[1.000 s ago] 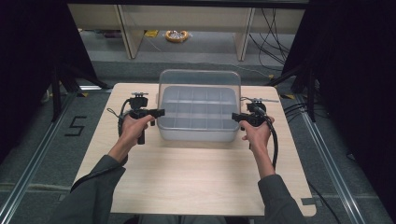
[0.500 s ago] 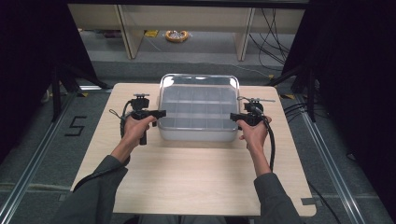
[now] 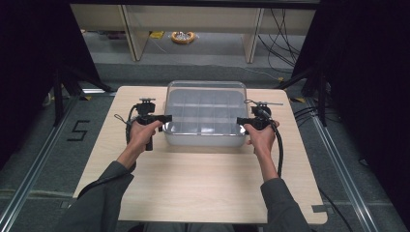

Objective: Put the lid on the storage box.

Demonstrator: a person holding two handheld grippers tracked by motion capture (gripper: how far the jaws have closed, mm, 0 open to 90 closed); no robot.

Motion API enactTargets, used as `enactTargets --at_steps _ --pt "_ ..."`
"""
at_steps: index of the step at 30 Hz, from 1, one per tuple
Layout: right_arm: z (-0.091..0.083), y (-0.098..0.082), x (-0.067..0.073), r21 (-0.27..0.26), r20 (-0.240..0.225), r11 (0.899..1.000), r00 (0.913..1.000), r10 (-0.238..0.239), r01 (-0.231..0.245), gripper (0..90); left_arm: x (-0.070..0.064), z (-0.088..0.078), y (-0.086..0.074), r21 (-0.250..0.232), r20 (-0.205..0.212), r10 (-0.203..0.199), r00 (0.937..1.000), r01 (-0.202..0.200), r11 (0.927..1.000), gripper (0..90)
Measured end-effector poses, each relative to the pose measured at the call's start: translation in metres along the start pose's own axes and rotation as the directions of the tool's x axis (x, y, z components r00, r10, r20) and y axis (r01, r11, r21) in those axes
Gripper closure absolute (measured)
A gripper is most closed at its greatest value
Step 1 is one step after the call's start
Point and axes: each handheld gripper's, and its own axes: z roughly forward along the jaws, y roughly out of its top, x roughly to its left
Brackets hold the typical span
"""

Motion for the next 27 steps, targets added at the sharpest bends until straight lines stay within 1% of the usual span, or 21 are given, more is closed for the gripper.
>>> enactTargets --at_steps 1,2,3,4,5,6,7,8,11,12,16,17,18,20,21,22,23,24,25,26,27 --pt "0.0 0.0 0.0 0.0 0.0 1.0 1.0 0.0 0.0 47.8 0.0 0.0 0.0 0.0 0.0 0.0 1.0 0.0 1.0 60.9" --pt "0.001 0.0 0.004 0.005 0.066 0.999 0.9971 -0.037 0.037 56.6 -0.001 -0.001 -0.001 0.024 0.006 0.002 1.0 -0.002 0.9997 61.0" --pt "0.003 0.0 0.005 0.008 0.075 0.994 0.9913 -0.108 0.108 54.2 -0.001 -0.001 0.0 0.024 0.007 0.001 1.0 -0.001 0.9997 61.2" --pt "0.003 0.0 0.005 0.008 0.075 0.994 0.9913 -0.108 0.108 54.2 -0.001 -0.001 0.0 0.024 0.007 0.001 1.0 -0.001 0.9997 61.5" --pt "0.004 -0.001 0.009 0.027 0.087 0.997 0.9937 -0.07 0.068 52.9 -0.001 -0.001 0.001 0.027 0.011 -0.005 0.9999 0.005 0.9996 61.5" --pt "0.006 -0.001 0.006 0.016 0.076 0.995 0.9919 -0.101 0.1 52.9 -0.001 -0.002 0.001 0.033 0.009 -0.007 0.9999 0.007 0.9994 61.7" --pt "0.005 -0.001 0.007 0.024 0.07 0.997 0.9951 -0.071 0.069 53.0 -0.001 -0.001 0.0 0.027 0.002 0.007 1.0 -0.007 0.9996 61.8" --pt "0.005 -0.002 0.004 0.032 0.08 0.992 0.9887 -0.127 0.125 53.1 -0.001 -0.001 0.0 0.027 0.002 0.007 1.0 -0.007 0.9996 61.7" --pt "0.005 -0.001 0.005 0.031 0.075 0.993 0.9909 -0.112 0.11 53.1 -0.002 -0.001 0.0 0.034 -0.001 0.019 0.9998 -0.019 0.9992 61.3" --pt "0.005 -0.001 0.006 0.029 0.08 0.996 0.9932 -0.084 0.082 53.1 -0.002 -0.001 0.0 0.029 -0.002 0.013 0.9999 -0.013 0.9995 60.6" --pt "0.004 -0.002 0.004 0.034 0.066 0.997 0.9948 -0.077 0.075 53.1 -0.002 -0.001 0.0 0.035 -0.008 0.026 0.9996 -0.025 0.999 57.3" --pt "0.005 -0.003 0.003 0.028 0.059 0.997 0.9958 -0.071 0.069 53.1 0.0 0.001 -0.002 0.047 -0.027 0.025 0.9993 -0.024 0.9986 55.6" --pt "0.005 -0.004 0.005 0.028 0.055 0.999 0.9977 -0.041 0.039 53.0 0.001 0.003 -0.003 0.032 -0.028 -0.002 0.9996 0.003 0.9995 53.1" --pt "0.005 -0.004 0.002 0.016 0.046 0.999 0.9979 -0.045 0.044 53.0 0.005 0.003 -0.005 0.03 0.02 -0.043 0.9989 0.042 0.9986 57.1" --pt "0.005 -0.004 0.0 0.018 0.049 0.997 0.9958 -0.077 0.077 52.9 0.005 0.003 -0.005 0.03 0.02 -0.043 0.9989 0.042 0.9986 57.8" --pt "0.005 -0.004 0.0 0.022 0.049 0.997 0.9965 -0.069 0.068 52.8 0.005 0.003 -0.005 0.029 0.024 -0.049 0.9985 0.048 0.9984 57.8" --pt "0.006 -0.004 0.002 0.007 0.042 0.999 0.9984 -0.038 0.038 52.7 0.007 0.002 -0.005 0.045 0.03 -0.043 0.9986 0.042 0.9981 58.1" --pt "0.006 -0.004 0.002 0.007 0.042 0.999 0.9984 -0.038 0.038 52.7 0.007 0.002 -0.005 0.045 0.03 -0.043 0.9986 0.042 0.9981 58.3" --pt "0.006 -0.004 0.0 0.017 0.045 0.997 0.9956 -0.083 0.082 50.3 0.007 0.002 -0.006 0.034 0.031 -0.055 0.998 0.054 0.998 58.3" --pt "0.006 -0.004 0.0 0.011 0.044 0.996 0.9953 -0.086 0.086 49.8 0.007 0.001 -0.006 0.045 0.036 -0.056 0.9978 0.055 0.9975 58.3" --pt "0.007 -0.004 0.002 -0.006 0.04 0.998 0.9972 -0.062 0.063 49.4 0.007 0.001 -0.006 0.045 0.036 -0.056 0.9978 0.055 0.9975 58.3"
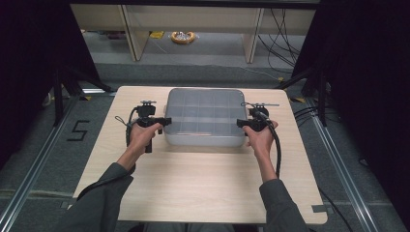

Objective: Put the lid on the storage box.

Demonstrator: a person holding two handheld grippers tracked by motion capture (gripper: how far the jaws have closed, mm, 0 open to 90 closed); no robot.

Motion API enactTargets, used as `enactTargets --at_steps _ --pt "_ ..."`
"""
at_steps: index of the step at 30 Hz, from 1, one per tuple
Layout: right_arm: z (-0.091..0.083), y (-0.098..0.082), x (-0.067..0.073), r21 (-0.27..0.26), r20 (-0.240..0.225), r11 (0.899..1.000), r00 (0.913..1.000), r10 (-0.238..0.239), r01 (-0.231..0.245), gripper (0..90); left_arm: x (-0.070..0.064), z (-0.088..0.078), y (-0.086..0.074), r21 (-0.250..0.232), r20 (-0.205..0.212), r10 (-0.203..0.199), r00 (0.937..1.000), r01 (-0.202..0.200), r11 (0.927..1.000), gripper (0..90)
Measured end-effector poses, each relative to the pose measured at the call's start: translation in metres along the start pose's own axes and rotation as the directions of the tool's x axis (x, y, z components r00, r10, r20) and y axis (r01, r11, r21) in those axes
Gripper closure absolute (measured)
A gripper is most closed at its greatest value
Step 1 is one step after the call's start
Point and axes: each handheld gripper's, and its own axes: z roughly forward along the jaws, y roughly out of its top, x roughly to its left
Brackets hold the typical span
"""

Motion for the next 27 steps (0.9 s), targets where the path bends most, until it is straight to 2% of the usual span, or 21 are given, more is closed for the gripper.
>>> enactTargets --at_steps 1,3,4,6,8,9,10,12,14,15,16,17,18,20,21,22,23,24,26,27 --pt "-0.001 -0.002 -0.001 0.019 0.02 1.0 0.9998 -0.006 0.006 49.4 0.001 -0.001 -0.001 0.002 0.008 0.001 1.0 -0.001 1.0 58.5" --pt "-0.001 -0.002 0.001 0.015 0.009 1.0 0.9999 0.011 -0.012 49.4 0.001 -0.002 -0.002 -0.002 0.007 0.002 1.0 -0.002 1.0 58.9" --pt "-0.002 -0.001 0.001 0.019 0.009 1.0 0.9999 0.006 -0.006 49.4 0.001 -0.002 -0.002 -0.002 0.007 0.002 1.0 -0.002 1.0 58.9" --pt "0.0 -0.001 -0.003 0.008 0.009 0.999 0.9993 -0.037 0.036 49.6 0.0 -0.002 -0.002 0.001 0.003 0.001 1.0 -0.001 1.0 59.1" --pt "0.001 0.0 -0.001 -0.01 0.002 1.0 1.0 -0.004 0.004 50.1 0.0 -0.002 -0.002 0.0 0.005 -0.008 1.0 0.008 1.0 58.6" --pt "-0.001 0.0 0.001 0.0 0.006 1.0 0.9999 0.011 -0.011 51.1 0.0 -0.003 -0.003 0.0 0.015 -0.025 0.9996 0.025 0.9997 58.1" --pt "0.001 -0.001 -0.001 -0.021 0.007 1.0 0.9998 -0.017 0.017 51.9 0.0 -0.003 -0.003 0.0 0.015 -0.025 0.9996 0.025 0.9997 57.7" --pt "-0.003 -0.001 -0.003 -0.003 0.014 1.0 0.9999 -0.009 0.009 51.7 0.002 -0.007 -0.005 0.0 0.018 -0.025 0.9995 0.025 0.9997 54.9" --pt "-0.003 -0.001 -0.004 -0.012 0.012 1.0 0.9999 -0.007 0.007 51.5 0.002 -0.007 -0.005 -0.005 0.026 -0.031 0.9992 0.031 0.9995 53.4" --pt "-0.005 -0.001 -0.008 -0.02 0.017 1.0 0.9996 -0.023 0.023 50.1 0.003 -0.01 -0.005 -0.005 0.049 -0.043 0.9979 0.044 0.999 52.0" --pt "-0.005 -0.001 -0.008 -0.02 0.017 1.0 0.9996 -0.023 0.023 50.1 0.003 -0.01 -0.005 -0.005 0.049 -0.043 0.9979 0.044 0.999 50.8" --pt "-0.007 0.0 -0.006 -0.032 0.007 0.999 0.9998 0.02 -0.02 49.5 0.001 -0.013 -0.005 0.0 0.066 -0.032 0.9973 0.032 0.9995 49.7" --pt "-0.008 0.0 -0.009 -0.033 -0.009 0.999 0.9999 -0.009 0.009 49.5 0.0 -0.014 -0.006 -0.001 0.065 -0.022 0.9976 0.022 0.9998 48.6" --pt "-0.01 -0.001 -0.006 -0.04 0.003 0.999 1.0 -0.001 0.001 49.5 -0.001 -0.015 -0.006 -0.003 0.064 -0.017 0.9978 0.017 0.9998 48.2" --pt "-0.011 0.0 -0.008 -0.045 0.013 0.998 0.999 -0.042 0.043 49.3 -0.002 -0.016 -0.006 -0.007 0.065 -0.019 0.9977 0.02 0.9998 47.8" --pt "-0.013 0.0 -0.007 -0.049 0.003 0.998 0.9993 -0.037 0.037 49.0 -0.004 -0.018 -0.007 -0.019 0.082 -0.033 0.9961 0.035 0.9992 47.4" --pt "-0.015 0.0 -0.007 -0.049 -0.001 0.998 0.9989 -0.047 0.047 48.5 -0.005 -0.02 -0.007 -0.02 0.091 -0.03 0.9955 0.032 0.9993 46.7" --pt "-0.017 0.0 -0.004 -0.051 -0.008 0.999 0.9998 -0.02 0.019 48.2 -0.006 -0.022 -0.008 -0.025 0.094 -0.029 0.9952 0.032 0.9992 46.0" --pt "-0.021 0.001 -0.005 -0.064 -0.024 0.997 0.9991 -0.035 0.034 46.6 -0.007 -0.023 -0.008 -0.031 0.101 -0.027 0.9946 0.03 0.9991 45.1" --pt "-0.023 0.0 -0.001 -0.067 -0.025 0.998 0.9997 -0.001 -0.001 46.5 -0.008 -0.025 -0.009 -0.033 0.104 -0.018 0.9944 0.022 0.9992 44.4"
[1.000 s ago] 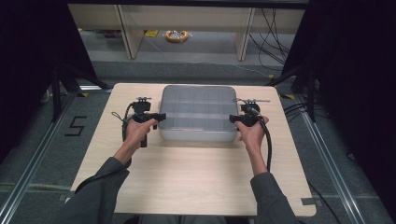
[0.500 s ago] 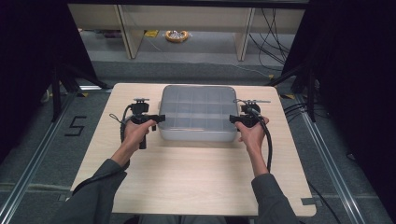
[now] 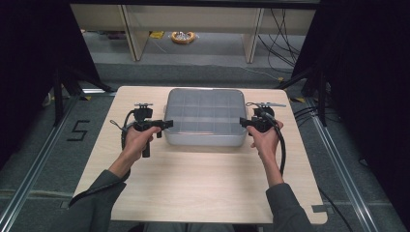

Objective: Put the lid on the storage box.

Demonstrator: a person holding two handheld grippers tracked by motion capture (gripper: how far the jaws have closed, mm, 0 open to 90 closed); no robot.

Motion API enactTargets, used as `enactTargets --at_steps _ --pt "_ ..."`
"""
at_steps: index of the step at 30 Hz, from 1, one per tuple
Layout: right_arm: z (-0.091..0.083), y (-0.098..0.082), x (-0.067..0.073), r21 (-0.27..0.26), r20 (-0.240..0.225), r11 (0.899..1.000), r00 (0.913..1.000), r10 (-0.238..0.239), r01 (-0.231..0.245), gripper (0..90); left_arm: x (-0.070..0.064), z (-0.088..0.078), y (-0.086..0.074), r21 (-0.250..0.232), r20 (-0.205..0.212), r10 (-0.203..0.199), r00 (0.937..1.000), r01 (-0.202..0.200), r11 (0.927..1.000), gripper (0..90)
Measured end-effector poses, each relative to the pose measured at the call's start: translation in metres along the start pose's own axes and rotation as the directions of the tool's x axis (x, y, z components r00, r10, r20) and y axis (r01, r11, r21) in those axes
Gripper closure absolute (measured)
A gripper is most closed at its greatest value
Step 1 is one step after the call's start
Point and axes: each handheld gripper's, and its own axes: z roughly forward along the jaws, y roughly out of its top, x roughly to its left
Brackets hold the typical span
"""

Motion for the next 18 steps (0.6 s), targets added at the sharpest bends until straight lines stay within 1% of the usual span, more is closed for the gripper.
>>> enactTargets --at_steps 1,2,3,4,5,6,7,8,9,11,12,13,14,15,16,17,18 --pt "-0.002 0.001 -0.003 -0.004 -0.006 0.999 0.9992 -0.039 0.039 46.0 -0.002 -0.004 -0.002 0.007 0.004 0.015 0.9999 -0.015 0.9999 43.6" --pt "-0.003 0.001 -0.002 -0.009 -0.01 0.999 0.9989 -0.047 0.047 45.7 -0.003 -0.005 -0.002 0.009 0.01 0.021 0.9997 -0.021 0.9997 42.7" --pt "-0.005 0.0 -0.002 -0.013 -0.02 0.999 0.9989 -0.043 0.043 45.3 -0.005 -0.006 -0.004 0.0 0.016 0.012 0.9998 -0.012 0.9999 42.0" --pt "-0.007 -0.001 0.003 -0.003 -0.017 1.0 0.9999 -0.005 0.005 44.6 -0.005 -0.009 -0.005 0.008 0.019 0.032 0.9993 -0.032 0.9995 41.6" --pt "-0.008 -0.001 0.0 -0.008 -0.029 0.999 0.9989 -0.037 0.037 44.2 -0.006 -0.01 -0.006 0.006 0.019 0.039 0.9991 -0.039 0.9992 41.5" --pt "-0.009 -0.002 -0.001 -0.023 -0.03 0.998 0.9979 -0.057 0.056 43.9 -0.007 -0.011 -0.007 -0.002 0.024 0.035 0.9991 -0.035 0.9994 41.4" --pt "-0.01 -0.002 0.001 -0.015 -0.036 0.999 0.9984 -0.043 0.042 43.4 -0.007 -0.013 -0.008 0.01 0.029 0.053 0.9982 -0.054 0.9985 41.0" --pt "-0.011 -0.003 0.003 -0.015 -0.043 0.999 0.9984 -0.036 0.035 42.7 -0.008 -0.014 -0.009 0.01 0.027 0.052 0.9983 -0.052 0.9986 40.4" --pt "-0.012 -0.004 0.002 -0.021 -0.053 0.998 0.997 -0.057 0.056 42.0 -0.008 -0.015 -0.01 0.011 0.031 0.054 0.998 -0.055 0.9985 39.7" --pt "-0.013 -0.006 0.005 -0.018 -0.064 0.999 0.9969 -0.046 0.045 41.5 -0.009 -0.016 -0.012 -0.001 0.036 0.041 0.9985 -0.041 0.9992 39.1" --pt "-0.014 -0.007 0.006 -0.023 -0.066 0.998 0.9964 -0.054 0.052 41.4 -0.009 -0.017 -0.013 0.002 0.041 0.048 0.998 -0.048 0.9988 39.1" --pt "-0.015 -0.008 0.008 -0.019 -0.073 0.999 0.9965 -0.041 0.039 41.2 -0.01 -0.018 -0.015 -0.004 0.045 0.052 0.9976 -0.051 0.9987 39.1" --pt "-0.016 -0.008 0.01 -0.023 -0.076 0.999 0.9962 -0.043 0.042 41.1 -0.011 -0.019 -0.016 -0.005 0.048 0.049 0.9976 -0.049 0.9988 38.8" --pt "-0.016 -0.009 0.009 -0.033 -0.08 0.998 0.9949 -0.062 0.059 40.7 -0.011 -0.019 -0.017 -0.001 0.051 0.053 0.9973 -0.053 0.9986 38.3" --pt "-0.016 -0.009 0.009 -0.033 -0.08 0.998 0.9949 -0.062 0.059 40.7 -0.011 -0.019 -0.017 -0.001 0.051 0.053 0.9973 -0.053 0.9986 37.9" --pt "-0.018 -0.01 0.012 -0.036 -0.095 0.997 0.9933 -0.066 0.063 40.3 -0.011 -0.021 -0.019 0.004 0.054 0.062 0.9966 -0.062 0.998 37.5" --pt "-0.019 -0.01 0.016 -0.031 -0.096 0.999 0.9944 -0.045 0.042 40.2 -0.013 -0.021 -0.02 -0.004 0.062 0.053 0.9967 -0.053 0.9986 37.2"
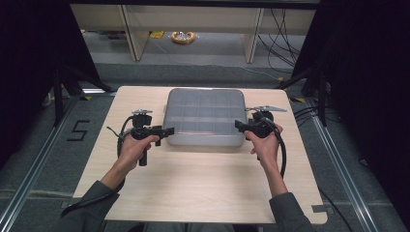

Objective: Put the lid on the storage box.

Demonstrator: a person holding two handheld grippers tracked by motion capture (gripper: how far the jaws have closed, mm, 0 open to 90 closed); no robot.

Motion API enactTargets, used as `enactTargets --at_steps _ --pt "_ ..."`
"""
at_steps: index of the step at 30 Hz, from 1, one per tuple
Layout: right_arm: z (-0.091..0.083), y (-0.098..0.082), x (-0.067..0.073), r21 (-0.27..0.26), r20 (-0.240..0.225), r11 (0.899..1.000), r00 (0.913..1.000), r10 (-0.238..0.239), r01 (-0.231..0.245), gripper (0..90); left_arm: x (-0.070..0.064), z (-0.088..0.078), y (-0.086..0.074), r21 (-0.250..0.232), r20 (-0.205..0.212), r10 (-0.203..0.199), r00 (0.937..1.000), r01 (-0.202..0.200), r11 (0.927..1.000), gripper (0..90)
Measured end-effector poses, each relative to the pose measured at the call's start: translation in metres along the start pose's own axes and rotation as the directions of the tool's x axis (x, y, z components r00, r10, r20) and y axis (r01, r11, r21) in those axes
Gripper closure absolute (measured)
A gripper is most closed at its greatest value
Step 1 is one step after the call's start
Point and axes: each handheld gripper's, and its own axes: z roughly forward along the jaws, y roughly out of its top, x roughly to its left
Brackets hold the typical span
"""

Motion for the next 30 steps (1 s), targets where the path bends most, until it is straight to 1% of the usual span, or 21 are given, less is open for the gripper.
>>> enactTargets --at_steps 1,3,5,7,9,12,13,15,16,17,18,19,20,21,22,23,24,25,27,28,30 --pt "0.0 0.0 -0.001 -0.009 -0.003 1.0 0.9996 -0.029 0.029 39.9 0.0 -0.001 -0.001 0.002 0.004 0.014 0.9999 -0.014 0.9999 37.0" --pt "-0.002 -0.001 0.002 -0.014 -0.014 1.0 0.9997 -0.018 0.018 39.9 -0.001 -0.002 -0.002 -0.004 0.002 0.016 0.9999 -0.016 0.9999 36.0" --pt "-0.004 -0.003 0.007 -0.025 -0.022 0.999 0.9993 -0.029 0.028 38.9 -0.002 -0.005 -0.005 -0.009 0.003 0.031 0.9995 -0.031 0.9995 35.1" --pt "-0.004 -0.004 0.006 -0.027 -0.016 0.999 0.9989 -0.045 0.045 38.7 -0.003 -0.006 -0.006 -0.02 0.007 0.024 0.9997 -0.024 0.9995 34.8" --pt "-0.006 -0.007 0.008 -0.027 -0.034 0.999 0.999 -0.028 0.027 38.2 -0.004 -0.008 -0.008 -0.018 0.015 0.016 0.9998 -0.016 0.9997 34.4" --pt "-0.007 -0.012 0.008 -0.03 -0.035 0.999 0.9985 -0.043 0.042 36.6 -0.006 -0.012 -0.01 -0.017 0.009 0.053 0.9986 -0.052 0.9985 33.6" --pt "-0.007 -0.013 0.009 -0.041 -0.048 0.999 0.9984 -0.028 0.026 35.9 -0.008 -0.012 -0.012 -0.028 0.013 0.046 0.9989 -0.046 0.9986 33.2" --pt "-0.008 -0.014 0.008 -0.037 -0.042 0.999 0.9983 -0.039 0.038 35.6 -0.009 -0.013 -0.013 -0.029 0.016 0.039 0.9991 -0.038 0.9988 32.5" --pt "-0.01 -0.016 0.012 -0.029 -0.042 1.0 0.9991 0.002 -0.004 35.3 -0.009 -0.014 -0.014 -0.032 0.024 0.042 0.9988 -0.041 0.9986 32.2" --pt "-0.012 -0.017 0.014 -0.029 -0.053 1.0 0.9986 -0.004 0.003 34.4 -0.012 -0.016 -0.018 -0.032 0.024 0.053 0.9983 -0.053 0.9981 31.7" --pt "-0.012 -0.017 0.011 -0.039 -0.047 0.998 0.9979 -0.046 0.044 34.0 -0.013 -0.017 -0.02 -0.027 0.025 0.059 0.9979 -0.059 0.9979 31.4" --pt "-0.015 -0.019 0.014 -0.029 -0.055 1.0 0.9984 -0.013 0.012 33.8 -0.015 -0.018 -0.022 -0.024 0.03 0.058 0.9979 -0.057 0.9981 30.5" --pt "-0.016 -0.019 0.011 -0.041 -0.07 0.998 0.9962 -0.052 0.05 33.8 -0.016 -0.018 -0.024 -0.023 0.03 0.061 0.9977 -0.06 0.9979 29.6" --pt "-0.016 -0.019 0.011 -0.041 -0.07 0.998 0.9962 -0.052 0.05 33.8 -0.016 -0.018 -0.024 -0.023 0.03 0.061 0.9977 -0.06 0.9979 28.8" --pt "-0.018 -0.022 0.013 -0.042 -0.076 0.998 0.9953 -0.06 0.057 32.8 -0.02 -0.019 -0.028 -0.009 0.032 0.082 0.9962 -0.081 0.9966 28.0" --pt "-0.02 -0.023 0.013 -0.04 -0.076 0.997 0.9947 -0.07 0.067 32.4 -0.02 -0.019 -0.028 -0.009 0.032 0.082 0.9962 -0.081 0.9966 27.7" --pt "-0.022 -0.026 0.017 -0.03 -0.071 0.999 0.9971 -0.029 0.027 32.1 -0.024 -0.019 -0.033 -0.004 0.039 0.091 0.9951 -0.091 0.9959 27.3" --pt "-0.022 -0.027 0.014 -0.044 -0.081 0.997 0.994 -0.073 0.069 31.7 -0.025 -0.02 -0.035 0.003 0.04 0.109 0.9932 -0.109 0.994 26.8" --pt "-0.023 -0.03 0.015 -0.033 -0.091 0.996 0.9923 -0.084 0.081 31.4 -0.027 -0.019 -0.037 0.003 0.032 0.123 0.9919 -0.123 0.9924 26.3" --pt "-0.024 -0.032 0.017 -0.036 -0.102 0.997 0.9926 -0.066 0.063 31.2 -0.03 -0.019 -0.04 0.007 0.023 0.135 0.9906 -0.135 0.9908 25.8" --pt "-0.025 -0.032 0.017 -0.038 -0.104 0.997 0.9916 -0.077 0.073 30.8 -0.03 -0.02 -0.042 0.016 0.035 0.147 0.9885 -0.148 0.9888 25.0"
